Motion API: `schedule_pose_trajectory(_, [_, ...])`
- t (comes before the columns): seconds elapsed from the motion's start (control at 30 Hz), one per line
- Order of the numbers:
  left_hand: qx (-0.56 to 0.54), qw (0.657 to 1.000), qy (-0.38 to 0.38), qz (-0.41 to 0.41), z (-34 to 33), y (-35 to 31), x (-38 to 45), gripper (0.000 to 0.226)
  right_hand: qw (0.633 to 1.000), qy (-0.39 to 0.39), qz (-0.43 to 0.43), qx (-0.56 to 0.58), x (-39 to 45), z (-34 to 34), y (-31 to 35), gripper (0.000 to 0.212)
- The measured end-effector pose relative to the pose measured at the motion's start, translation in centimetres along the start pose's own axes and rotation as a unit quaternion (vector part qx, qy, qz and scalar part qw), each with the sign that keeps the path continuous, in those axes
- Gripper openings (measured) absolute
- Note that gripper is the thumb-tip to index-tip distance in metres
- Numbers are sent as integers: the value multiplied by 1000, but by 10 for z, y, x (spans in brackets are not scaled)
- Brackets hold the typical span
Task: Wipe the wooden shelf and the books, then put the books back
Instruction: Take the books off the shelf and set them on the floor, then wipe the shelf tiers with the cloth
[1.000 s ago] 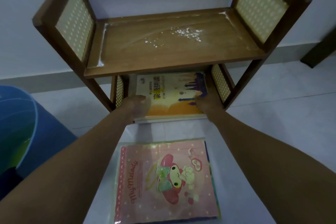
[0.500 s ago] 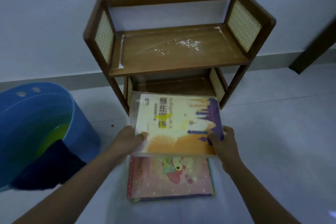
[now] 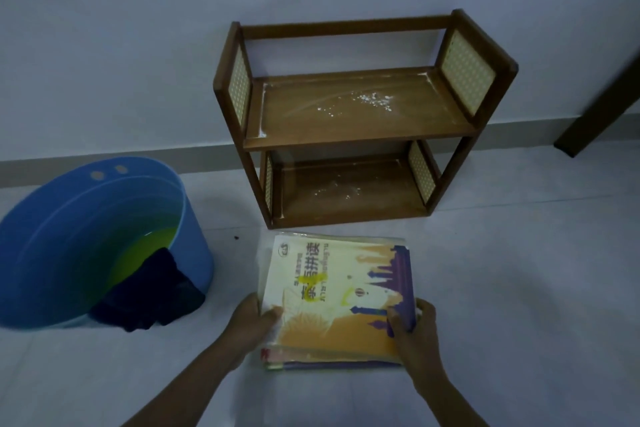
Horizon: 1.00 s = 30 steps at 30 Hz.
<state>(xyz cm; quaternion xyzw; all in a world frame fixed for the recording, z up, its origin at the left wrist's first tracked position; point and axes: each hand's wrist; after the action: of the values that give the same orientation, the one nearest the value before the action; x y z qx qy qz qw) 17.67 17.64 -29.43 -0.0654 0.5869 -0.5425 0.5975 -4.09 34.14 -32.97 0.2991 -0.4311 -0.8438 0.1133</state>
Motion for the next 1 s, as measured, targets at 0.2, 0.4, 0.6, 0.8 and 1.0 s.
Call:
schedule_pose_trajectory(0.2, [92, 995, -24, 13, -2, 5, 9, 34, 994, -2, 1, -113, 10, 0, -5, 61])
schedule_pose_trajectory(0.4, [207, 971, -101, -61, 10, -44, -32, 91, 950, -47, 68, -302, 0, -2, 63, 66])
schedule_pose_trajectory(0.6, [179, 907, -206, -321, 91, -107, -114, 55, 889, 65, 386, -238, -77, -75, 205, 59])
schedule_pose_trajectory(0.8, [267, 935, -169, -163, 185, -79, -113, 38, 787, 201, 509, -285, -144, -162, 277, 52])
schedule_pose_trajectory(1.0, [355, 903, -131, -203, 186, -54, -102, 23, 679, 305, 492, -451, -148, -183, 278, 31])
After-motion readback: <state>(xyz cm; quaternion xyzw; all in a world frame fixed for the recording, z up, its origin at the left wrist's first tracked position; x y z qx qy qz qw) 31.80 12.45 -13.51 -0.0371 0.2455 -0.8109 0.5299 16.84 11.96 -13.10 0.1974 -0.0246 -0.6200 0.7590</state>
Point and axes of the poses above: each hand's wrist, its own x-axis towards the middle knuckle, its own z-axis out of the back of the hand, y = z × x, and after that the axes turned 4 degrees about -x, right-handed
